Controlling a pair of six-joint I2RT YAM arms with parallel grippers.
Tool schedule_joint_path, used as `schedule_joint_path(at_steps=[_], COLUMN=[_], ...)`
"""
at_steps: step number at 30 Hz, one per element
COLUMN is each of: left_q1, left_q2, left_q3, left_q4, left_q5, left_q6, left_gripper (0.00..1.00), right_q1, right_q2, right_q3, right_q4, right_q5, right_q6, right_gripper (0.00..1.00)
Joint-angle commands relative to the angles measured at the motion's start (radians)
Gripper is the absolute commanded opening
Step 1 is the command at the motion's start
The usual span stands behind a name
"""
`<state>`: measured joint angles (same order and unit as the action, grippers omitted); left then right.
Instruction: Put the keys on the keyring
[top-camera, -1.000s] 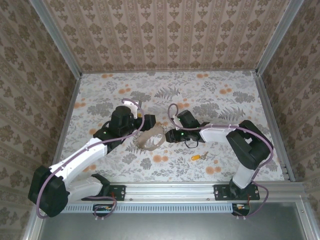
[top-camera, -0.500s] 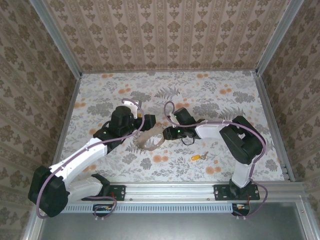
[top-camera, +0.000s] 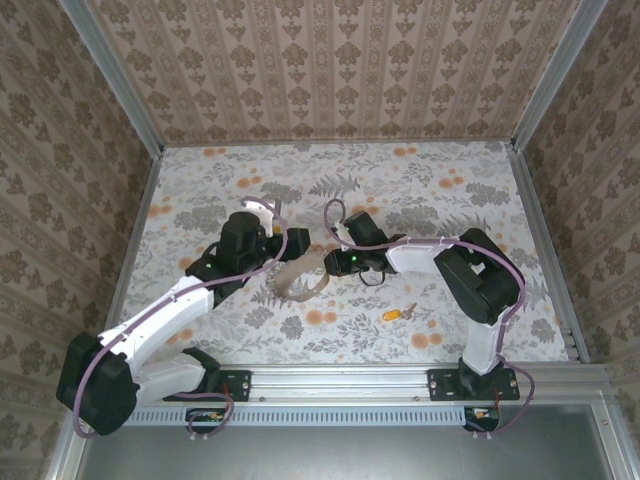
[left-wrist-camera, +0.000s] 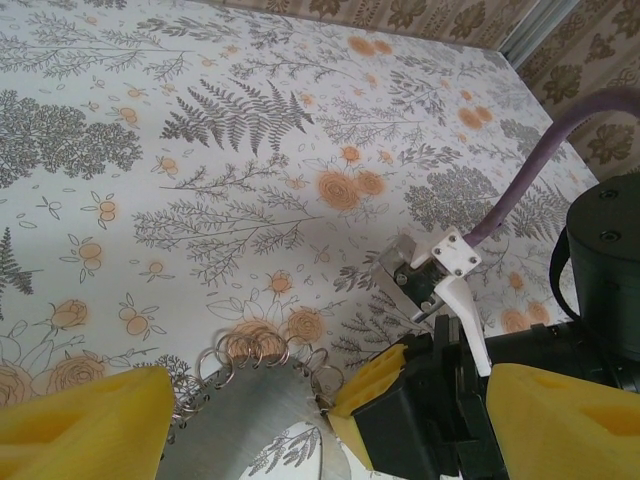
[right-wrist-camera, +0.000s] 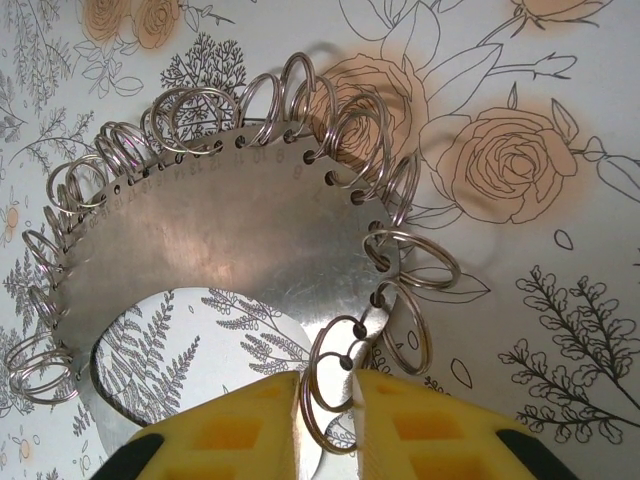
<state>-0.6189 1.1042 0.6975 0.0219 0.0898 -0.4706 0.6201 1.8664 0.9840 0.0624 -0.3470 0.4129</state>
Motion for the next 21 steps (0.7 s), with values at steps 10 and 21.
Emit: schedule_joint_path(at_steps=[10, 21], left_q1=[0.015, 0.018], left_q2=[-0.026, -0.021], left_q3=[-0.013, -0.011], left_q4=[0.027, 0.027], left_q5=[0.001, 0.004], left_q6=[0.001, -0.002], left_gripper=[0.84, 0.84], right_q1=[0.006, 0.006], right_q2=[0.025, -0.006], right_q3=[0.019, 0.018], right_q4=[-0.044, -0.041], right_q5=[0.025, -0.008], right_q6=[-0.035, -0.037], right_gripper=[0.15, 0.0])
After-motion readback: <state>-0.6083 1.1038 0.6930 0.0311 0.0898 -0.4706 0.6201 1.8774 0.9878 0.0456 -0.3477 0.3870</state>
